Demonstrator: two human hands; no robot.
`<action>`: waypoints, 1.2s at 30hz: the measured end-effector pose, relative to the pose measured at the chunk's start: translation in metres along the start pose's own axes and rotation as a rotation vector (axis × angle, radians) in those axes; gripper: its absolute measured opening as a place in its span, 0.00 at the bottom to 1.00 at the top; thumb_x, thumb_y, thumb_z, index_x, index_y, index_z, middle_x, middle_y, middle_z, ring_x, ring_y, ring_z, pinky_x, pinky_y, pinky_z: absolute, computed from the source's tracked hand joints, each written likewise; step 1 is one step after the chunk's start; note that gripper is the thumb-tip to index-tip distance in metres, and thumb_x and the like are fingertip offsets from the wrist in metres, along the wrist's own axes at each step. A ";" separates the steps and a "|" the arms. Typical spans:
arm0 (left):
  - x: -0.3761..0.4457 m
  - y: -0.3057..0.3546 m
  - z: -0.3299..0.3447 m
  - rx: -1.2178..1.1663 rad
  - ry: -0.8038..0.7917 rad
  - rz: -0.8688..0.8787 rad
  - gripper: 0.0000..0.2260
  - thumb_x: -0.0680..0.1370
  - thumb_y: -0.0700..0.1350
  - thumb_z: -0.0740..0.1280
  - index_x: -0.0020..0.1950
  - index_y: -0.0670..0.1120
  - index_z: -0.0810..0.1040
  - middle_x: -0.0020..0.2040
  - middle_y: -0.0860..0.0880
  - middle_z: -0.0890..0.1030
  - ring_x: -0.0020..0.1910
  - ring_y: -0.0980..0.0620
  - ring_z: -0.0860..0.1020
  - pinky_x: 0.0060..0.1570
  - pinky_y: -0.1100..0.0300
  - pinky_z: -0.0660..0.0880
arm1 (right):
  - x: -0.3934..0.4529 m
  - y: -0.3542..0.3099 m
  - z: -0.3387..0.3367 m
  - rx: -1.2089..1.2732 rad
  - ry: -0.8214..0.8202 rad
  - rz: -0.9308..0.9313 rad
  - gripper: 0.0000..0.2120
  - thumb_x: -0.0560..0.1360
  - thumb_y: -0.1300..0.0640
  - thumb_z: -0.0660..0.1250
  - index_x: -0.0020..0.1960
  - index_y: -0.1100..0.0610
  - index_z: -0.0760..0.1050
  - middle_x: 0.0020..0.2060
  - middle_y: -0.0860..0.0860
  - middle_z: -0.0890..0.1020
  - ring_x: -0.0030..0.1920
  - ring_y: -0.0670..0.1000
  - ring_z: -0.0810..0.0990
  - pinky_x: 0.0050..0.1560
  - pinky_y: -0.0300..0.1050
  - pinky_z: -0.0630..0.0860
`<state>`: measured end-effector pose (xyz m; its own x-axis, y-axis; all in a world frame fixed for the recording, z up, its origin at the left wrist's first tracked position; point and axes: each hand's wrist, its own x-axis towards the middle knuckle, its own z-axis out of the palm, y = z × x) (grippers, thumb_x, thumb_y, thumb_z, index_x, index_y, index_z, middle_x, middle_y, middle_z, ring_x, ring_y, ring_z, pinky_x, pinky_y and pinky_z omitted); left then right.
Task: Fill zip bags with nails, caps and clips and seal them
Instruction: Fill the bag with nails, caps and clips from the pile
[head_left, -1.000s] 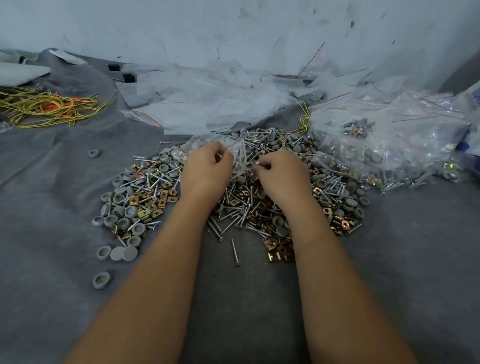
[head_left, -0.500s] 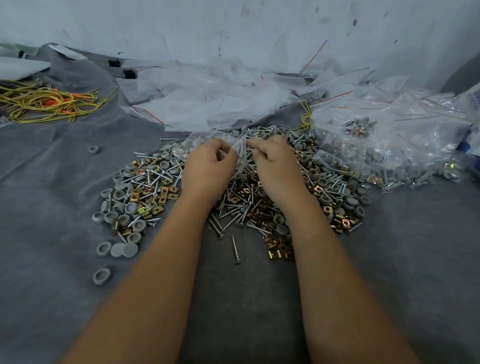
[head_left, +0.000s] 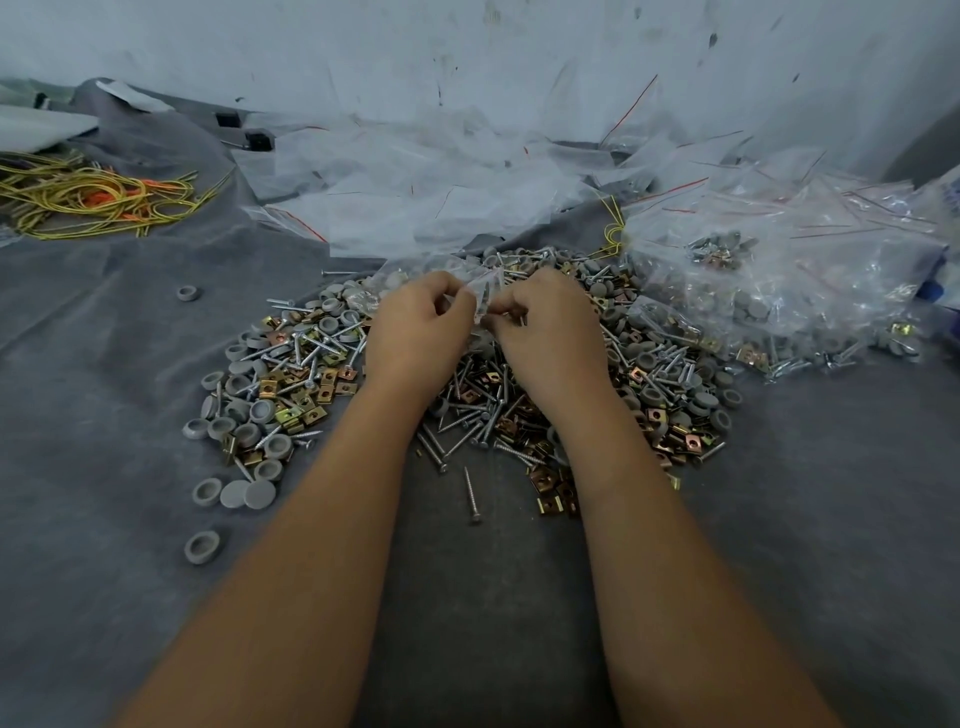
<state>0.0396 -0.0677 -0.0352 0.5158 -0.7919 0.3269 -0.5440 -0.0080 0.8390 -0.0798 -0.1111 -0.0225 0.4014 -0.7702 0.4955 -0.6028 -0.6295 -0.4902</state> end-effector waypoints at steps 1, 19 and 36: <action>0.000 0.000 0.000 -0.012 0.006 0.008 0.08 0.78 0.50 0.63 0.42 0.53 0.79 0.30 0.51 0.78 0.31 0.50 0.77 0.36 0.50 0.76 | 0.000 -0.001 0.000 -0.004 0.026 -0.001 0.06 0.73 0.54 0.73 0.48 0.55 0.84 0.45 0.49 0.74 0.52 0.50 0.73 0.44 0.42 0.67; 0.003 -0.005 0.000 0.003 0.165 -0.035 0.09 0.78 0.47 0.61 0.37 0.53 0.72 0.29 0.54 0.72 0.27 0.58 0.68 0.29 0.60 0.63 | 0.001 0.008 -0.002 -0.003 0.023 0.161 0.15 0.80 0.61 0.57 0.60 0.54 0.79 0.58 0.53 0.79 0.60 0.55 0.74 0.60 0.51 0.73; 0.003 -0.006 0.002 0.026 0.105 -0.060 0.09 0.78 0.47 0.61 0.38 0.51 0.73 0.29 0.53 0.73 0.27 0.55 0.69 0.29 0.60 0.64 | -0.002 0.006 -0.001 -0.103 -0.199 0.166 0.05 0.73 0.56 0.66 0.48 0.50 0.78 0.45 0.48 0.80 0.51 0.55 0.77 0.54 0.54 0.75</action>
<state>0.0433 -0.0717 -0.0402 0.6139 -0.7209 0.3216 -0.5266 -0.0704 0.8472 -0.0850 -0.1133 -0.0251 0.4128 -0.8731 0.2595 -0.7343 -0.4876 -0.4722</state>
